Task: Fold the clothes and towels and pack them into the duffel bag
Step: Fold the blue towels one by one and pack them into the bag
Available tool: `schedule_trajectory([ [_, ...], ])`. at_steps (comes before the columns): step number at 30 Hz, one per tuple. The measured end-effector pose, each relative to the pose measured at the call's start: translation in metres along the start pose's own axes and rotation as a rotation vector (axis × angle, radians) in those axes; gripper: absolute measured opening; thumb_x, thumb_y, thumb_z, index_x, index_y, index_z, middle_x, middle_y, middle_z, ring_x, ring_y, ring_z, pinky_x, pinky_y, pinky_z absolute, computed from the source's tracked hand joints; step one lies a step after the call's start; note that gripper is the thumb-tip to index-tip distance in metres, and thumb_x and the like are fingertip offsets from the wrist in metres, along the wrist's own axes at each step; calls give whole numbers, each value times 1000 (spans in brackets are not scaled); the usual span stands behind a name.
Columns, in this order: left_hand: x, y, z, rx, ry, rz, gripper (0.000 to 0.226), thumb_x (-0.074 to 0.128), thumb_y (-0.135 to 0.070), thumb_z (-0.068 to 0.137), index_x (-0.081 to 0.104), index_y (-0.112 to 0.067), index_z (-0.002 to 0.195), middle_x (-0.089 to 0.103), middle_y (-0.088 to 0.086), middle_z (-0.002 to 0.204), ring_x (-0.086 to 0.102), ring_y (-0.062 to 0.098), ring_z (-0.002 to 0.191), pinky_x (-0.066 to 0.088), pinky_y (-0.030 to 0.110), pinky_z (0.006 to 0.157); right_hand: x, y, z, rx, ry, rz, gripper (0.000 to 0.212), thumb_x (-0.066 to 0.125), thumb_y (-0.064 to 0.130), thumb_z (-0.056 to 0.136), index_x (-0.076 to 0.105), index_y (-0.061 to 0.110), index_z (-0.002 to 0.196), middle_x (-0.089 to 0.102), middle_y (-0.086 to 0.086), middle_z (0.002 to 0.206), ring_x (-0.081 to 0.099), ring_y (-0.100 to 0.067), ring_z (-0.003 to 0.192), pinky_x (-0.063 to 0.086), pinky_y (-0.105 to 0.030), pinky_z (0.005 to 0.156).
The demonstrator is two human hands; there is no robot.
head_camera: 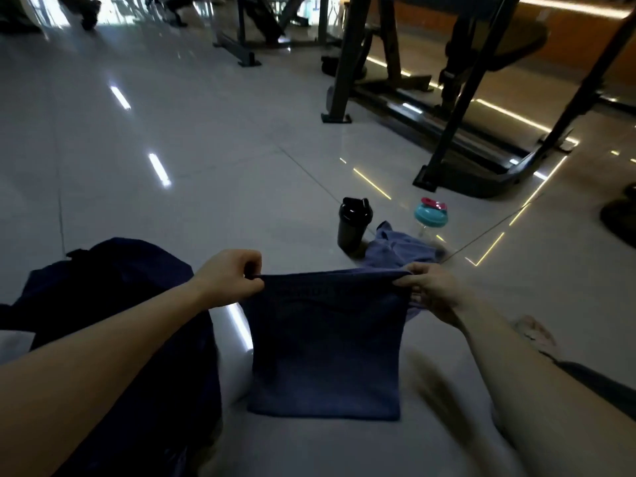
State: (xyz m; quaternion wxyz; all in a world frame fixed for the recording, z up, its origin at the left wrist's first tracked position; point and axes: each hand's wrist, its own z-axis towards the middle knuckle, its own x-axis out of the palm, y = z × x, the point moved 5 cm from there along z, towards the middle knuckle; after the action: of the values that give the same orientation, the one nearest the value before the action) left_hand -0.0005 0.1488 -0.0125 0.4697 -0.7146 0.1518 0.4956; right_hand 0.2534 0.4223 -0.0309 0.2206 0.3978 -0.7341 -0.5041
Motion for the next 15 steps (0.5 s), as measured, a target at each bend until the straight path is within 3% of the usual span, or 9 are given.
schedule_trajectory([
  [2, -25, -19, -7, 8, -63, -44, 19, 69, -19, 80, 52, -19, 71, 56, -3, 66, 49, 14, 60, 41, 30, 59, -3, 28, -17, -68, 37, 94, 16, 68, -8, 81, 67, 8, 81, 66, -13, 84, 66, -23, 81, 53, -32, 77],
  [5, -64, -40, -16, 25, -143, -108, 15, 68, -15, 83, 56, -19, 75, 58, -2, 67, 50, 12, 60, 43, 28, 60, -7, 70, -45, -149, 83, 232, 17, 67, -4, 81, 65, 2, 97, 67, -15, 92, 65, -25, 88, 54, -34, 82],
  [9, -117, -66, -31, 58, -234, -228, 17, 73, -15, 88, 61, -25, 81, 66, -3, 66, 55, 14, 60, 46, 33, 66, -6, 123, -77, -260, 147, 310, 43, 85, 23, 75, 71, 3, 110, 66, -17, 103, 63, -26, 93, 51, -31, 84],
  [13, -171, -102, -58, 102, -306, -299, 17, 74, -18, 91, 56, -19, 91, 69, 6, 78, 58, 18, 68, 47, 35, 69, -11, 174, -110, -342, 121, 385, 28, 69, 26, 88, 68, 6, 107, 65, -15, 97, 64, -24, 85, 56, -30, 79],
  [15, -198, -122, -75, 153, -329, -329, 20, 74, -13, 90, 54, -16, 93, 68, 8, 82, 59, 18, 70, 49, 32, 68, -18, 198, -127, -364, 49, 407, 51, 81, 35, 77, 67, 7, 116, 66, -15, 106, 65, -26, 95, 52, -36, 94],
])
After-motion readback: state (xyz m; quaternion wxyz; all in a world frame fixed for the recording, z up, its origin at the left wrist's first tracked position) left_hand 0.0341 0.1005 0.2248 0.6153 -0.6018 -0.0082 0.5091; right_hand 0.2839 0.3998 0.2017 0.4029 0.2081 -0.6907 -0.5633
